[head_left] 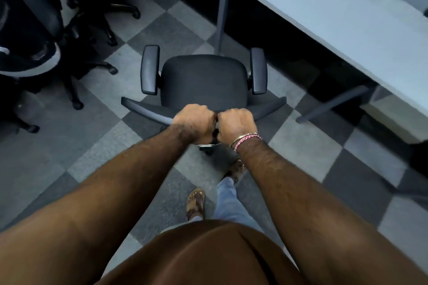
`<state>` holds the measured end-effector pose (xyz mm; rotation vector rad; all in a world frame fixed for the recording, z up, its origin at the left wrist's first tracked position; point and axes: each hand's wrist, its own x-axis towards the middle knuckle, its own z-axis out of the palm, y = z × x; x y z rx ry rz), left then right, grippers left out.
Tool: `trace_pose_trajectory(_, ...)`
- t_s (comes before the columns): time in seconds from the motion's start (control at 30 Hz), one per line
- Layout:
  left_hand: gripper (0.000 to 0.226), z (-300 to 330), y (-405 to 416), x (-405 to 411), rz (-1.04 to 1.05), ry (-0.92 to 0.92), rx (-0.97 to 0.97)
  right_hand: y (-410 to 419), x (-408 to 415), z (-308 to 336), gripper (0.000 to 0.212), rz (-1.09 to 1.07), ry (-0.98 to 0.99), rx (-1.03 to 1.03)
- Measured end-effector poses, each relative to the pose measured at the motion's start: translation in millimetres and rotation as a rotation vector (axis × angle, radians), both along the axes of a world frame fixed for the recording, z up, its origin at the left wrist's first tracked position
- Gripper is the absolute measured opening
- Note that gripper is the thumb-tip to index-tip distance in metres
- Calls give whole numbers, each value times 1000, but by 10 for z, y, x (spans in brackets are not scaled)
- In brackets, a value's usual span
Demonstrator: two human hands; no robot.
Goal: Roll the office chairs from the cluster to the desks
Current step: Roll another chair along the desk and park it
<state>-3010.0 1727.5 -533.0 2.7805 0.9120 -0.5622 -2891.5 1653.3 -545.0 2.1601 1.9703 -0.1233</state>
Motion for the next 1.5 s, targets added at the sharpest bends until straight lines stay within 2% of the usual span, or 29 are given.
trace_pose_trajectory(0.73, 38, 11, -2226, 644, -487, -25, 23, -2621, 193, 20, 15, -459, -15, -19)
trace_pose_trajectory(1.5, 32, 9, -5601, 1372, -972, -44, -1, -6173, 265, 49, 14, -1024, -21, -39)
